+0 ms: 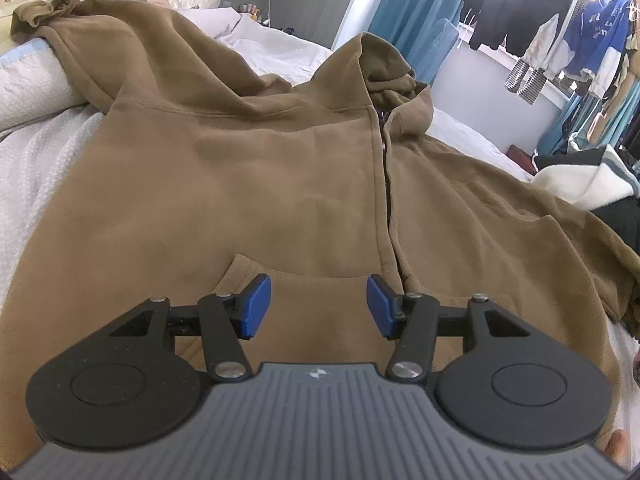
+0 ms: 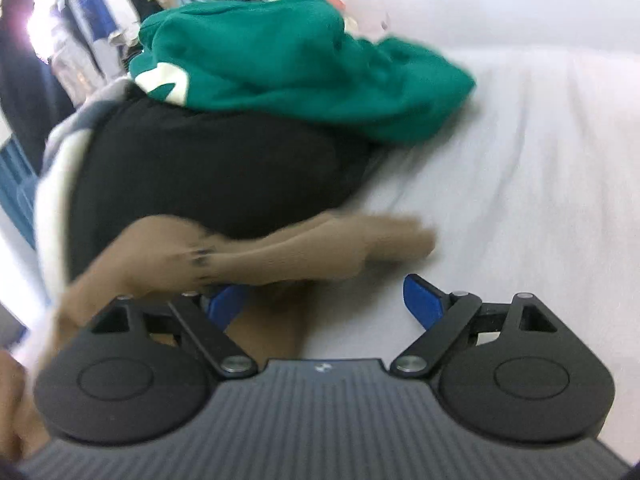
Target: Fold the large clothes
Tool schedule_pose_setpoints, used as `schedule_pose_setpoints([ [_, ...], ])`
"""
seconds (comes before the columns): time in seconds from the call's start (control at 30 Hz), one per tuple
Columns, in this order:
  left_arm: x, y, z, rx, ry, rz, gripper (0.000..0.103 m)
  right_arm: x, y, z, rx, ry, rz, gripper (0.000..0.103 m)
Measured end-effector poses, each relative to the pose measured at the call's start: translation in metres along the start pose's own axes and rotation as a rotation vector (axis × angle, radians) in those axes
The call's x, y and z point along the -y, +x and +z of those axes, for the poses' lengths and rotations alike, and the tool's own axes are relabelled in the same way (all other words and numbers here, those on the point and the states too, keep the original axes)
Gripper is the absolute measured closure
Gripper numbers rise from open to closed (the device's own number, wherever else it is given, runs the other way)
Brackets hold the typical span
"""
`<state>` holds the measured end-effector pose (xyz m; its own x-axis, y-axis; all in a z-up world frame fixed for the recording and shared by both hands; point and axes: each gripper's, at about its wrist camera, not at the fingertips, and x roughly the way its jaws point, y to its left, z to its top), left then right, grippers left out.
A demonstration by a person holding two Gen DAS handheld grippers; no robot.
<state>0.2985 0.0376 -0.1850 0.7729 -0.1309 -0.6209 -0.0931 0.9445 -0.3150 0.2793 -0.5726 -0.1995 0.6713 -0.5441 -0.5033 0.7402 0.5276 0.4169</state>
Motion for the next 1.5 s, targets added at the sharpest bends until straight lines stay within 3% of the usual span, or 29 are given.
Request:
schedule_pose_setpoints([
  [0.13, 0.001, 0.005, -0.001, -0.02, -0.009, -0.003, 0.044, 0.022, 0.02, 0.008, 0.004, -0.172, 0.028, 0.016],
  [0.4, 0.015, 0.008, -0.003, 0.0, 0.048, 0.04, 0.044, 0.028, 0.037, 0.032, 0.134, -0.449, 0.14, 0.015],
  [0.53, 0.019, 0.008, -0.003, 0.018, 0.066, 0.053, 0.044, 0.032, 0.052, 0.05, 0.129, -0.385, 0.221, 0.011],
  [0.73, 0.021, 0.011, -0.002, 0.026, 0.061, 0.079, 0.044, 0.04, 0.084, 0.057, 0.032, -0.21, 0.321, 0.011],
  [0.8, 0.022, 0.012, -0.001, 0.027, 0.055, 0.087, 0.044, 0.041, 0.085, 0.053, 0.032, -0.173, 0.332, 0.018],
  [0.9, 0.023, 0.01, 0.002, 0.035, 0.05, 0.088, 0.044, 0.038, 0.082, 0.049, -0.002, -0.151, 0.307, 0.038],
  [0.97, 0.024, 0.007, 0.002, 0.045, 0.056, 0.092, 0.044, 0.034, 0.071, 0.054, -0.013, -0.176, 0.285, 0.059],
  [1.03, 0.023, 0.004, 0.002, 0.049, 0.058, 0.095, 0.044, 0.027, 0.057, 0.063, -0.025, -0.214, 0.257, 0.073],
  [1.13, 0.02, -0.001, 0.002, 0.057, 0.051, 0.094, 0.044, 0.021, 0.029, 0.086, 0.008, -0.242, 0.226, 0.078],
  [1.3, 0.013, -0.013, 0.006, 0.077, 0.022, 0.078, 0.044, 0.003, -0.023, 0.136, 0.028, -0.272, 0.259, 0.08],
  [1.5, 0.006, -0.032, 0.009, 0.093, -0.005, 0.038, 0.044, -0.058, -0.091, 0.192, 0.072, -0.339, 0.281, 0.081],
])
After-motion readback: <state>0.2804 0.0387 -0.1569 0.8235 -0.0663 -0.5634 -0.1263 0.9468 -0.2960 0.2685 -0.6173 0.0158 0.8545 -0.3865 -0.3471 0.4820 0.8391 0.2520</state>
